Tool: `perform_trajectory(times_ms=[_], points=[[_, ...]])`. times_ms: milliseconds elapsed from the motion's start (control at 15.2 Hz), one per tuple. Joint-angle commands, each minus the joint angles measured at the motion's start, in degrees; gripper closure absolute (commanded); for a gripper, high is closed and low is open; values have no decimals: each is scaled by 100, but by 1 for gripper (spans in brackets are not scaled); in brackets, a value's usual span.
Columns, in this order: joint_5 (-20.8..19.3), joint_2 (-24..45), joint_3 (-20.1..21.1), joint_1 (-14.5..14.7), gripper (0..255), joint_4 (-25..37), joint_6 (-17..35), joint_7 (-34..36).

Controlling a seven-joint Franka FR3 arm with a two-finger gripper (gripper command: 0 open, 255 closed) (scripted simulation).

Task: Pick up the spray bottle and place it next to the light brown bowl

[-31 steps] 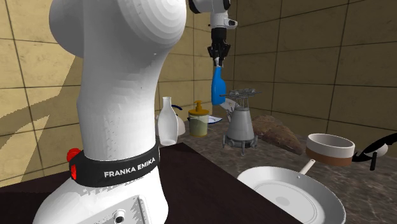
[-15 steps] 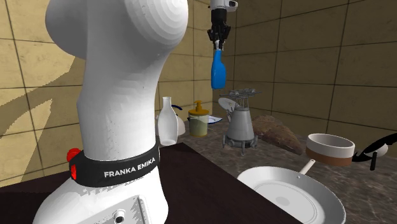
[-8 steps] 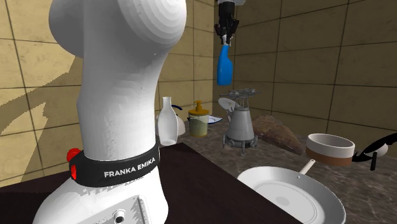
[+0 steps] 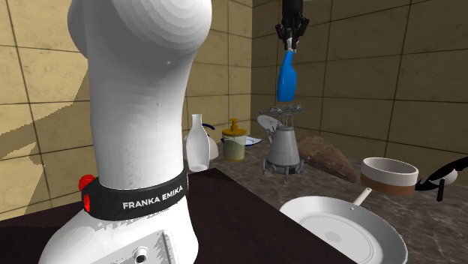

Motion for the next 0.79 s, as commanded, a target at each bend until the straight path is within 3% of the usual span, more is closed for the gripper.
perform_trajectory(times_ms=[0,726], points=[[73,-145,-49,-253,255,-201,71,-265],[117,152,-398,-1142,255,319,-106,-1549]])
